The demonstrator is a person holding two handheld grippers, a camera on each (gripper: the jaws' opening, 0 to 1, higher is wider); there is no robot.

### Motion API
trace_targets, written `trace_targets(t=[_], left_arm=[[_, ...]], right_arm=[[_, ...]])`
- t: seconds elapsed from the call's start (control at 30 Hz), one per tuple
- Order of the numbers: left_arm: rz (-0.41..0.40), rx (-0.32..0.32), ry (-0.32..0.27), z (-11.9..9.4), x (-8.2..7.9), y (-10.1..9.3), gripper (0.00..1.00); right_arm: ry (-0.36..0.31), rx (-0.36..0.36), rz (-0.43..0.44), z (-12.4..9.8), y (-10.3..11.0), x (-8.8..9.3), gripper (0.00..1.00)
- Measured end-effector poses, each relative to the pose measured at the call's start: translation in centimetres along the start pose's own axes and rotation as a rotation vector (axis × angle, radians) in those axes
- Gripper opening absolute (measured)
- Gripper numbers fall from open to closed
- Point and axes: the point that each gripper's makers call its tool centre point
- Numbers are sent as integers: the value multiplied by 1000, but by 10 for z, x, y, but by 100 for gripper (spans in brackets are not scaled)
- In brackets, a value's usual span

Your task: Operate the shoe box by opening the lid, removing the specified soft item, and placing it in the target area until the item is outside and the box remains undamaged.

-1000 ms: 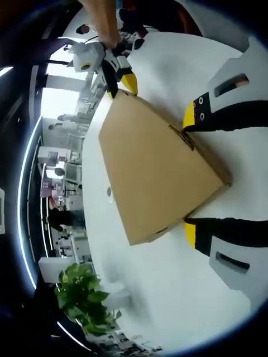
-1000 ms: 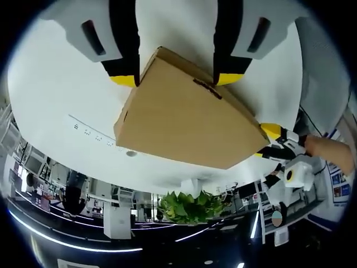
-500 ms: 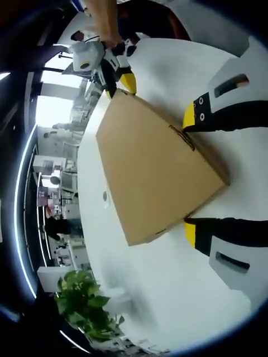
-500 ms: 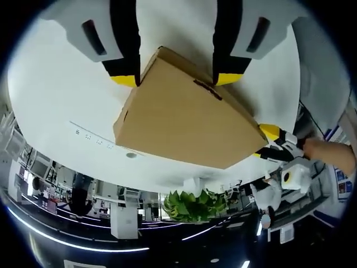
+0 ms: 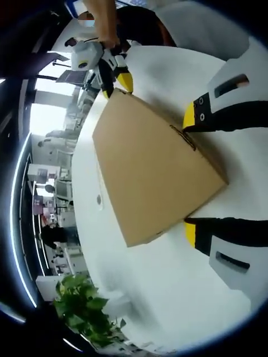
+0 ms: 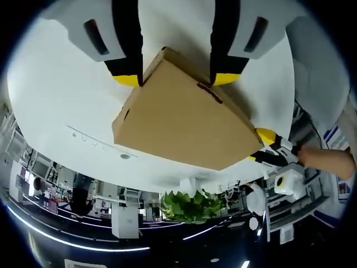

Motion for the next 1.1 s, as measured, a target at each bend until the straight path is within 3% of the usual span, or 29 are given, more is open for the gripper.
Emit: trace_targets(t=[0.87, 1.1], left_arm=[[66, 92, 38, -36, 27, 19, 61], [79, 105, 49, -49, 33, 14, 61]], right_arm=[[-11, 14, -5, -7, 61, 10, 39], [-13, 8, 0, -9, 76, 12, 38]])
Point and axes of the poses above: the point that each gripper's makers call its tool centre point, and the gripper's own axes: z roughly forward along the fingers, y roughly to its left, x roughly out of its underside, and after that the axes turned 1 degree about y, right-handed
